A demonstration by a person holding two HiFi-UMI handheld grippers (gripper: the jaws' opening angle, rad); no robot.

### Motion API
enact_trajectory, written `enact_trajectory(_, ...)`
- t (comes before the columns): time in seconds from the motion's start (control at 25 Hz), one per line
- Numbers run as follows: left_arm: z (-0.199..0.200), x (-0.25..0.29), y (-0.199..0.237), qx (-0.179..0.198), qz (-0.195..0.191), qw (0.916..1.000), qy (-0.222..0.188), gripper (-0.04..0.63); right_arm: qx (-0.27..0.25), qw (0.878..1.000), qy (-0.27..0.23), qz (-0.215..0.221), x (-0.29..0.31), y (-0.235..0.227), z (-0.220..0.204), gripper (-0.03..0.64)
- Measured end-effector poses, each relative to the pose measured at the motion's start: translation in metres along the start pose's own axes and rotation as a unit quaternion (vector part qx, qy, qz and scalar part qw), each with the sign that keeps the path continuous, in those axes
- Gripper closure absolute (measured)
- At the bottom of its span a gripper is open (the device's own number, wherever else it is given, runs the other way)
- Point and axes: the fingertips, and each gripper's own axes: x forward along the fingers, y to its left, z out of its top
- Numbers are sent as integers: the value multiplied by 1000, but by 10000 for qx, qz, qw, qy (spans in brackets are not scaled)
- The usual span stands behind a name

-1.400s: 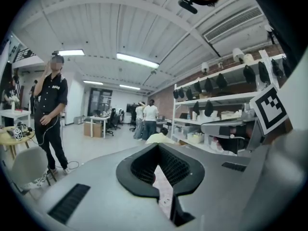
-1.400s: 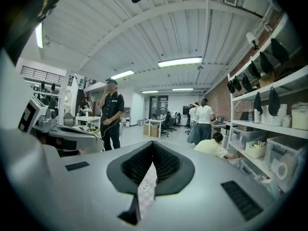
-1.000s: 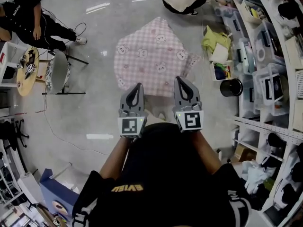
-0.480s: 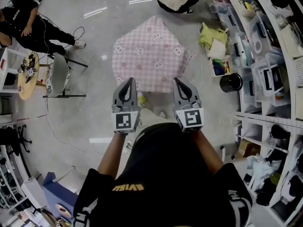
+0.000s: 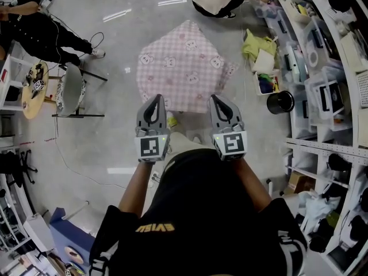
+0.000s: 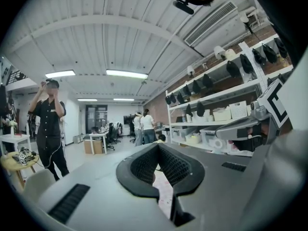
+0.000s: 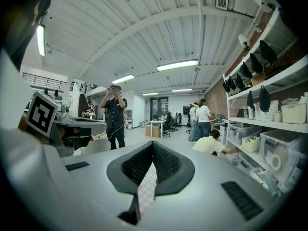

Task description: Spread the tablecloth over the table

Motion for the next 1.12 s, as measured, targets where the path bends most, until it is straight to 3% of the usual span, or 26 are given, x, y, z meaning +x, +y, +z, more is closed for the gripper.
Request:
enact_trajectory(0.24,2,-4,2,87,13,10000,10,577,51,10000,25,59,2,6,0,615)
enact_trajectory(0.36,4,-5,4,-61,-3,10000,-29,577,-93,9999,-2,134,4,10,-3,615)
enact_trajectory(0.64,6,-4,1,-30,-98,9999,-56,578,179,9997,147,47,1,10,1,615)
enact_trajectory(1.12,8,-9,-1,77,-218,9997,-123,577,-310,9991,184,239,4,20,-10,615)
